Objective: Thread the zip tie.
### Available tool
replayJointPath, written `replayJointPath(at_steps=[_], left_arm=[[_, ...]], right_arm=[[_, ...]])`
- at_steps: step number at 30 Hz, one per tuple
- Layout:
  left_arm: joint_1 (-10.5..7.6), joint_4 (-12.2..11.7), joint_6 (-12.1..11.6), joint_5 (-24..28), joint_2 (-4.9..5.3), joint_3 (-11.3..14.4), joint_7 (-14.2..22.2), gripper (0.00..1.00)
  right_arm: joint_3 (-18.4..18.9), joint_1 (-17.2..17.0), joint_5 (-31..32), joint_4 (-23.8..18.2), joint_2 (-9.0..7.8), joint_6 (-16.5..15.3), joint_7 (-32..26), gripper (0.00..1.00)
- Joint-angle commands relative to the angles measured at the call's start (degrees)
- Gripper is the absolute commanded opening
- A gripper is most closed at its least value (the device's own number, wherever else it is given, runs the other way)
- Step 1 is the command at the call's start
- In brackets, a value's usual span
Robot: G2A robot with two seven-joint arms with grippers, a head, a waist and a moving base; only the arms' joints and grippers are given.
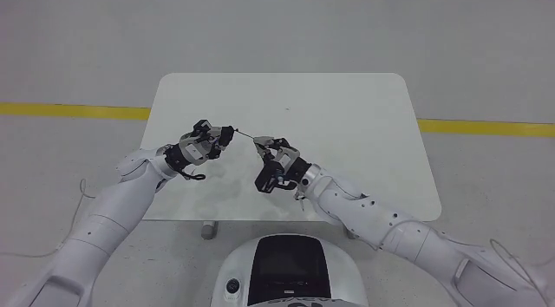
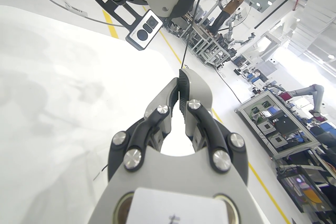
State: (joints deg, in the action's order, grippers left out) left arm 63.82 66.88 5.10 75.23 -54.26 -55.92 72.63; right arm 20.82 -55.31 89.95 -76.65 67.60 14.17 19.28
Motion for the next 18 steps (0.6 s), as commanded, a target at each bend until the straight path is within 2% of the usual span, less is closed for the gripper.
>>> replayJointPath(at_steps=[1, 18], left_arm=[[0.0, 0.0, 0.0, 0.0, 0.0, 0.0, 0.0, 0.0], [0.0, 0.0, 0.0, 0.0, 0.0, 0.0, 0.0, 0.0]], right_arm=[[-0.04, 0.06, 0.0, 0.17, 0.05, -0.07, -0.1, 0.0], [0.25, 0.15, 0.0, 1.74, 0.92, -1.37, -1.34, 0.0]])
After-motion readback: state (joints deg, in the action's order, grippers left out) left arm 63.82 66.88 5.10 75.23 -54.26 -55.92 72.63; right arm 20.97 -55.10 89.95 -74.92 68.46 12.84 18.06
